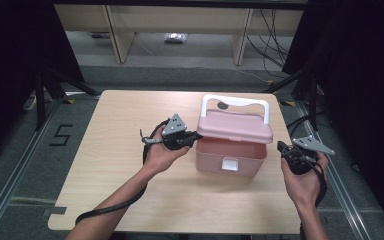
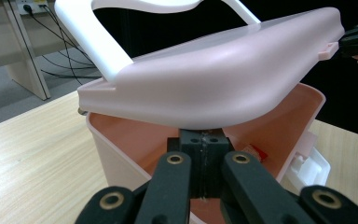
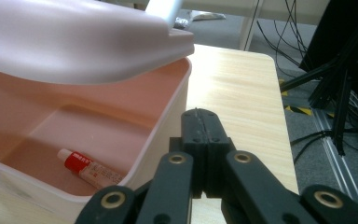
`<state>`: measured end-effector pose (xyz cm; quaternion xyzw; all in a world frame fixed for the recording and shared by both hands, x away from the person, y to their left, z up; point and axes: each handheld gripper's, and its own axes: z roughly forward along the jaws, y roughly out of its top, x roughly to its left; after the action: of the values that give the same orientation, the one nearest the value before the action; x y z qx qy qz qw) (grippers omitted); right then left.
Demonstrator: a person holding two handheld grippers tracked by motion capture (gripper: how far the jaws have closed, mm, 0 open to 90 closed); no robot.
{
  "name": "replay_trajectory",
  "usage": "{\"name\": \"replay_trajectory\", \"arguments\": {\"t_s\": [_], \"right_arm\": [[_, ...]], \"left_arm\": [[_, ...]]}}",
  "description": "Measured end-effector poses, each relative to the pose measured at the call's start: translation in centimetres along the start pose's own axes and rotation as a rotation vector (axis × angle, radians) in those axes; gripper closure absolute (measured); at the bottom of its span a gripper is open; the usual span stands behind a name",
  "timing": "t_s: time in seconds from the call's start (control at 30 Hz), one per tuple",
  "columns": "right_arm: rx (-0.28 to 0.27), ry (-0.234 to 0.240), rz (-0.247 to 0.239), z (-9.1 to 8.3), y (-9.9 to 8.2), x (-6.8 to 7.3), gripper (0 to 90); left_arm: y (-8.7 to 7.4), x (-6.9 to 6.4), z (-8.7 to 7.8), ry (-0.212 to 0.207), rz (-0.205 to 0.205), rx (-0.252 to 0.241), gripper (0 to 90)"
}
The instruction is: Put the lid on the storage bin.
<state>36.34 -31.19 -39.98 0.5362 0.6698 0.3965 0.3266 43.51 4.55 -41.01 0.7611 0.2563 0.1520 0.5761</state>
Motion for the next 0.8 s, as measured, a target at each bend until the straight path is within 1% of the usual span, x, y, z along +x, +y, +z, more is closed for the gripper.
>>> {"name": "replay_trajectory", "arguments": {"t_s": [0.03, 0.07, 0.1, 0.17, 0.23, 0.27, 0.33, 0.37, 0.4, 0.43, 0.47, 0.5, 0.53, 0.57, 0.6, 0.67, 0.7, 0.73, 0.77, 0.8], "right_arm": [[0.005, -0.016, 0.030, -0.1, -0.1, 0.2, 90.0], [-0.007, -0.005, -0.005, 0.0, 0.0, -0.2, 90.0], [0.003, -0.001, 0.007, -0.1, 0.0, -0.2, 90.0], [-0.001, -0.014, 0.009, -0.3, 0.1, -0.2, 90.0], [-0.004, -0.012, -0.003, -0.3, 0.1, -0.4, 90.0], [-0.004, -0.007, 0.037, -0.4, 0.0, -0.1, 90.0], [-0.007, -0.022, 0.001, -0.5, 0.1, -0.3, 90.0], [-0.005, -0.013, 0.001, -0.6, 0.0, -0.3, 90.0], [-0.011, -0.010, 0.021, -0.6, 0.0, -0.2, 90.0], [-0.005, -0.010, 0.049, -0.7, 0.0, 0.0, 90.0], [-0.008, -0.020, 0.014, -0.8, 0.0, -0.3, 90.0], [-0.010, -0.021, 0.009, -0.9, 0.0, -0.4, 90.0], [-0.009, -0.007, 0.039, -0.9, -0.1, -0.2, 90.0], [-0.006, -0.020, 0.005, -0.9, -0.2, -0.5, 90.0], [-0.005, -0.024, 0.001, -1.0, -0.2, -0.5, 90.0], [-0.003, -0.023, 0.007, -0.9, -0.3, -0.4, 90.0], [-0.002, -0.017, 0.031, -0.8, -0.4, -0.3, 90.0], [0.006, -0.018, 0.020, -0.9, -0.4, -0.4, 90.0], [0.001, -0.019, 0.012, -0.8, -0.5, -0.4, 90.0], [0.002, -0.014, 0.011, -0.8, -0.6, -0.5, 90.0]], "left_arm": [[0.0, 0.0, 0.0, -0.001, -0.001, 0.003, 90.0], [0.0, 0.0, 0.0, 0.000, -0.006, 0.005, 90.0], [0.0, 0.0, 0.0, -0.003, 0.001, 0.007, 90.0], [0.0, 0.0, -0.1, -0.004, -0.003, 0.009, 90.0], [-0.1, -0.1, -0.2, -0.008, -0.006, 0.013, 90.0], [0.0, -0.1, -0.3, -0.008, -0.006, 0.014, 90.0], [-0.1, -0.2, -0.5, -0.012, -0.010, 0.018, 90.0], [0.0, -0.3, -0.6, -0.012, -0.009, 0.022, 90.0], [-0.1, -0.3, -0.7, -0.012, -0.009, 0.022, 90.0], [-0.1, -0.3, -0.8, -0.016, -0.008, 0.019, 90.0], [-0.1, -0.4, -0.9, -0.011, -0.010, 0.023, 90.0], [-0.1, -0.5, -1.1, -0.017, -0.010, 0.023, 90.0], [-0.1, -0.5, -1.2, -0.017, -0.012, 0.027, 90.0], [-0.2, -0.5, -1.3, -0.022, -0.014, 0.024, 90.0], [-0.2, -0.5, -1.4, -0.018, -0.011, 0.031, 90.0], [-0.3, -0.5, -1.7, -0.019, -0.015, 0.033, 90.0], [-0.4, -0.5, -1.8, -0.019, -0.016, 0.037, 90.0], [-0.4, -0.5, -1.9, -0.021, -0.018, 0.037, 90.0], [-0.5, -0.5, -2.0, -0.022, -0.016, 0.041, 90.0], [-0.6, -0.5, -2.1, -0.026, -0.018, 0.035, 90.0]]}}
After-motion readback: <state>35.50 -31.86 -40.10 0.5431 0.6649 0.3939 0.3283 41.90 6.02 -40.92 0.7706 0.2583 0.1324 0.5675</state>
